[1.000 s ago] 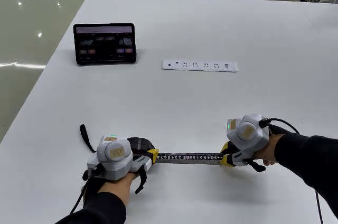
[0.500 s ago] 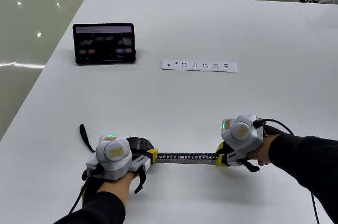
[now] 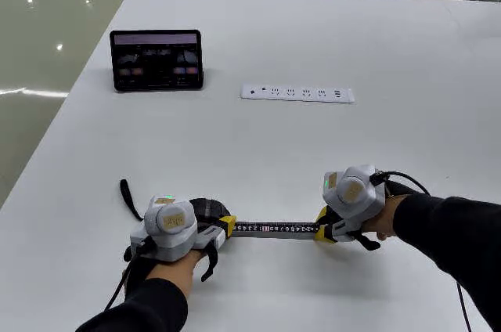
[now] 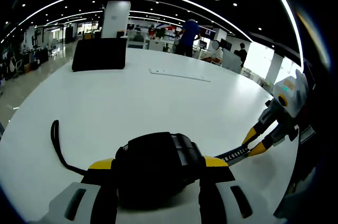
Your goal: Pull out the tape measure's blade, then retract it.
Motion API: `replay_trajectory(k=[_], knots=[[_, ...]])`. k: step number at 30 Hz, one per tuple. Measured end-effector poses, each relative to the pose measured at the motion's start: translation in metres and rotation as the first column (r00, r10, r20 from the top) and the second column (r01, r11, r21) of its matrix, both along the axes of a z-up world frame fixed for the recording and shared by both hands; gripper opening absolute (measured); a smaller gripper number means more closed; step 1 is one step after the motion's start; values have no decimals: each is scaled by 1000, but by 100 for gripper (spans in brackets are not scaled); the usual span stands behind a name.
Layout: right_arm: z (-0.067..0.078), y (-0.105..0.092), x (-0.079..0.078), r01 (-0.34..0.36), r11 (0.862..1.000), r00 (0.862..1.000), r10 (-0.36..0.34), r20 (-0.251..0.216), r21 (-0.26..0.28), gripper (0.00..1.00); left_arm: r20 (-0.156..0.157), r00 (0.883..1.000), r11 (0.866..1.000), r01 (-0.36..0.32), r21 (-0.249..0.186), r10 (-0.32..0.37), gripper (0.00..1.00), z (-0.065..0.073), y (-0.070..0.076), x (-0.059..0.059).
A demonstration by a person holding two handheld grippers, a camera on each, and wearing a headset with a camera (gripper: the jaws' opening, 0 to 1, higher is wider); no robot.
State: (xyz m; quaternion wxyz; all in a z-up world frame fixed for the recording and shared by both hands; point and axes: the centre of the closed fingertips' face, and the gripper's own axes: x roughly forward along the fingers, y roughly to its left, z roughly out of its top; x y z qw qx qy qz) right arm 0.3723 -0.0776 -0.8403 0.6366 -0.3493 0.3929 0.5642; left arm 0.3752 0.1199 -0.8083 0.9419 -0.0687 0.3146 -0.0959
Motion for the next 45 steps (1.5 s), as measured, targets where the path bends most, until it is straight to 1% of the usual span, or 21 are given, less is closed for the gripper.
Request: replay_trajectory(k=[5,15,17,20,24,27,29,45], knots=[[0,3,-1,3,1000,1000,-3,-3,0,11,2,1000,1000,1,2,-1,58,0,0,0],[0,9,-1,-12,1000,1000,12,5,12,11,-1,1000,1000,3,1,-3,58,1,-1,-1],[0,10,0,-23,1000,1000,23,8,14,11,-1,1000,1000,4,0,-4,58,1,-1,-1],[-1,12,-1,-56,998,998,56,18,20,11,-2,1000,1000,5,-1,-5,58,1,-1,-1],[-1,16,-1,-68,997,998,68,18,26,11,-1,1000,1000,5,-2,-5,58,1,-1,-1],[-1,19,0,-56,998,998,56,7,31,10,-2,1000,1000,4,-3,-4,58,1,-1,-1],[-1,21,0,-44,998,999,44,5,44,10,-3,1000,1000,5,-4,-5,58,1,-1,-1],[-1,30,2,-39,998,999,39,16,55,10,-3,1000,1000,6,-9,-6,58,0,-1,-1]])
